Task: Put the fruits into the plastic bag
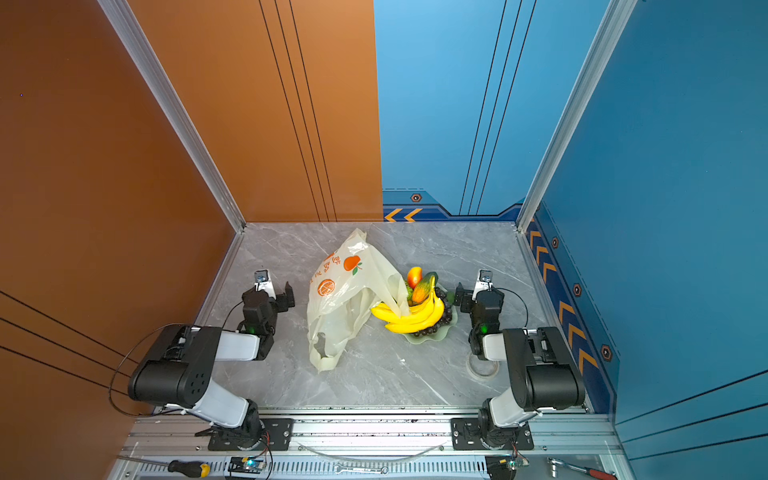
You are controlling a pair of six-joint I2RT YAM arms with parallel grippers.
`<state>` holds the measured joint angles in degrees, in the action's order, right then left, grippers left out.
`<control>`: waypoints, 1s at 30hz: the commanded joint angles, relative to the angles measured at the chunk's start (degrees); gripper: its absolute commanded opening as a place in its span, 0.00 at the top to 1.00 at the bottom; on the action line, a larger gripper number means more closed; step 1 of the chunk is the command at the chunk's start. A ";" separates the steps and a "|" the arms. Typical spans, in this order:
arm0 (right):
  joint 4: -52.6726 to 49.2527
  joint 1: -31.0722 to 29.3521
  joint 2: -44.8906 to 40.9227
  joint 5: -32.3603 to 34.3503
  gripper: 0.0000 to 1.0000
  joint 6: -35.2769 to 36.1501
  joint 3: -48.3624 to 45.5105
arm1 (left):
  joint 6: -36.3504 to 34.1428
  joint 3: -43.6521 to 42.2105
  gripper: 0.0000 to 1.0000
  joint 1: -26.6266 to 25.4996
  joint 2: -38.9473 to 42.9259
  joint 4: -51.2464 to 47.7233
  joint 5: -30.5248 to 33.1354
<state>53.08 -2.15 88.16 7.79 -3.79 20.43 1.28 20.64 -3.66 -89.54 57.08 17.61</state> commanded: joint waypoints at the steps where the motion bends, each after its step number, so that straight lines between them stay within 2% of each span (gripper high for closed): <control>1: -0.35 -0.22 0.52 1.10 0.00 0.72 0.77 | -0.55 -0.26 0.02 0.15 -0.30 -0.83 0.85; 20: -1.35 1.36 -0.03 -0.93 0.00 -0.88 1.15 | -0.32 -0.31 0.02 0.49 -0.19 -0.90 0.38; 24: -4.81 1.53 -3.15 1.76 0.00 -1.99 1.58 | 0.12 0.62 0.02 0.61 2.80 -4.95 1.13; 27: -8.44 1.63 -6.32 3.03 0.00 -2.35 2.06 | 0.54 1.20 0.02 0.32 5.86 -8.65 4.24; 30: -18.36 2.10 -11.95 6.72 0.00 -4.65 5.05 | 2.15 3.75 0.02 0.32 10.24 -16.99 8.27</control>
<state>44.03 -0.78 80.90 9.72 -5.72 21.82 1.78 21.28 -3.55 -82.83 47.86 20.95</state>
